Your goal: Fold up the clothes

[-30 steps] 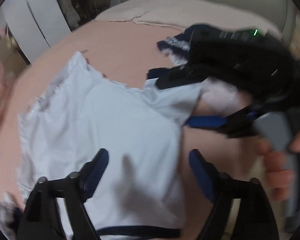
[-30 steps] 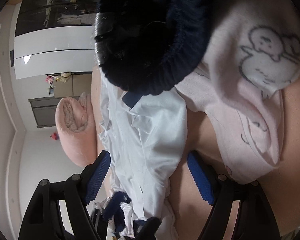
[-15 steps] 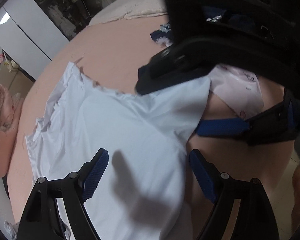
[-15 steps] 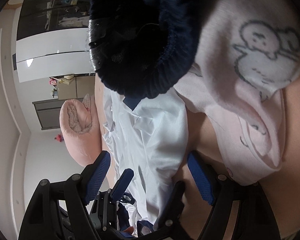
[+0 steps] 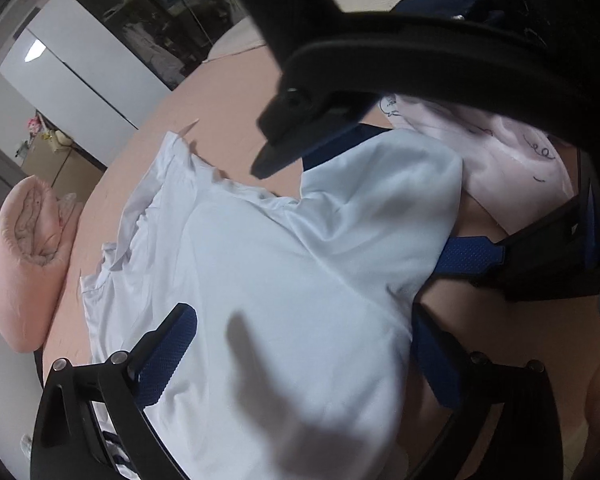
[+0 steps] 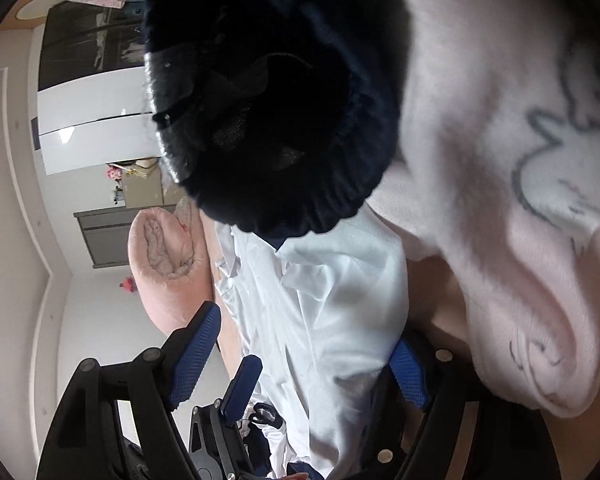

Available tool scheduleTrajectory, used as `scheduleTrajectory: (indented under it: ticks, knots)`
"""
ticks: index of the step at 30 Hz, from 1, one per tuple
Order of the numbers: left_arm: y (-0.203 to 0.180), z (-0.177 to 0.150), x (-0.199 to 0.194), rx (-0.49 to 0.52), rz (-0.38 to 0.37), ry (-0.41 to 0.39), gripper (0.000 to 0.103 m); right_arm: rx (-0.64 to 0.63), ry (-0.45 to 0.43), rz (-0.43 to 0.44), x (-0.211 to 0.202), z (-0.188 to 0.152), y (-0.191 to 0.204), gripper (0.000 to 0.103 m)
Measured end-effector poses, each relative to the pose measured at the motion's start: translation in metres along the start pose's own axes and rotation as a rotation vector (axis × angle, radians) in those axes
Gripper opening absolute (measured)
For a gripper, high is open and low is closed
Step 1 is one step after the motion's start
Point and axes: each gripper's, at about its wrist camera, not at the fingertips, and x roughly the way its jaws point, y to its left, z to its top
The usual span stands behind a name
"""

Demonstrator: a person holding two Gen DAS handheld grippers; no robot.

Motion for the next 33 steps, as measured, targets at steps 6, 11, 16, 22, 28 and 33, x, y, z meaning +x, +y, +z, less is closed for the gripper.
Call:
scheduleTrajectory:
  ticks: [6, 11, 16, 22, 28, 33]
  knots:
    - [-0.016, -0.017, -0.015, 0.045, 0.1, -0.107, 0.098, 0.088, -0.031, -0.012, 0.002, -0.002, -0.04, 0.0]
    - [-0.025, -0.023, -0.021, 0.065, 0.065, -0.137, 0.061, 0.002, -0.037, -0.044, 0.007, -0.008, -0.029, 0.0]
    - [-0.029, -0.026, -0.022, 0.078, 0.009, -0.15, 0.036, 0.001, 0.015, 0.0, 0.012, -0.007, -0.028, 0.003]
    - [-0.024, -0.035, -0.027, -0.015, -0.081, -0.151, 0.027, 0.007, 0.103, 0.057, 0.021, -0.004, -0.025, 0.018]
    - [0.001, -0.032, -0.021, -0.183, -0.231, -0.113, 0.026, 0.003, 0.081, 0.153, 0.022, -0.009, -0.019, 0.053]
    - [0.015, -0.036, -0.018, -0.307, -0.306, -0.111, 0.022, -0.11, 0.102, 0.003, 0.04, -0.013, -0.001, 0.053]
